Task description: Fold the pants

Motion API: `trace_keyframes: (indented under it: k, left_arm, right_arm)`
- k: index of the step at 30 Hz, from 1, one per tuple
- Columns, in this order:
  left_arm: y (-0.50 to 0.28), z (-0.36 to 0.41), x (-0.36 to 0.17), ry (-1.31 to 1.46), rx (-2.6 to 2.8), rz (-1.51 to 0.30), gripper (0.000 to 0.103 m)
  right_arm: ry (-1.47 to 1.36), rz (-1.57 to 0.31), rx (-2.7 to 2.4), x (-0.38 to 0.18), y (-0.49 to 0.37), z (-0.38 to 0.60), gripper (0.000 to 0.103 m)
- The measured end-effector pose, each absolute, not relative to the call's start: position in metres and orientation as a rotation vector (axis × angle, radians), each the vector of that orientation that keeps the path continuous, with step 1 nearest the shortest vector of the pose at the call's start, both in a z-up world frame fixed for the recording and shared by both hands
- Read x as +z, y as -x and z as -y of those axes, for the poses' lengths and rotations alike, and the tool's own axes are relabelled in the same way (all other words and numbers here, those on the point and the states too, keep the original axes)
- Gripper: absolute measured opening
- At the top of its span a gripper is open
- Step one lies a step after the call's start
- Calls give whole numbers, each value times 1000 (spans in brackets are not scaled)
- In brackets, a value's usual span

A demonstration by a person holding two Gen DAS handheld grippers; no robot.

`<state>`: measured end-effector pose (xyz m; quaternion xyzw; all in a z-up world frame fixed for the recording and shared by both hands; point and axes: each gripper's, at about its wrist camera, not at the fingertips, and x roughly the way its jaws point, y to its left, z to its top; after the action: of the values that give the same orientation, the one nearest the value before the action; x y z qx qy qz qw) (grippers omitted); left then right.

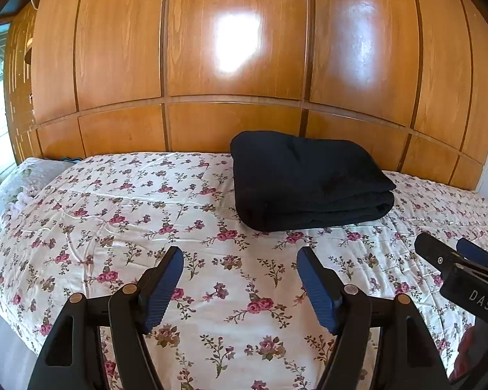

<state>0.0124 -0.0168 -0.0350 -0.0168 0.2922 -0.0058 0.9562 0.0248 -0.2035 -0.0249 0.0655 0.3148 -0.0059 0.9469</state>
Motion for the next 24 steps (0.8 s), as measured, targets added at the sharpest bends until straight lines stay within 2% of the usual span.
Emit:
trace_keyframes:
  k: [24]
  left_arm:
    - [-16,18,-43,21,-23,-634,73]
  right_arm:
    - [-140,-667,-5,-32,-28,203,102]
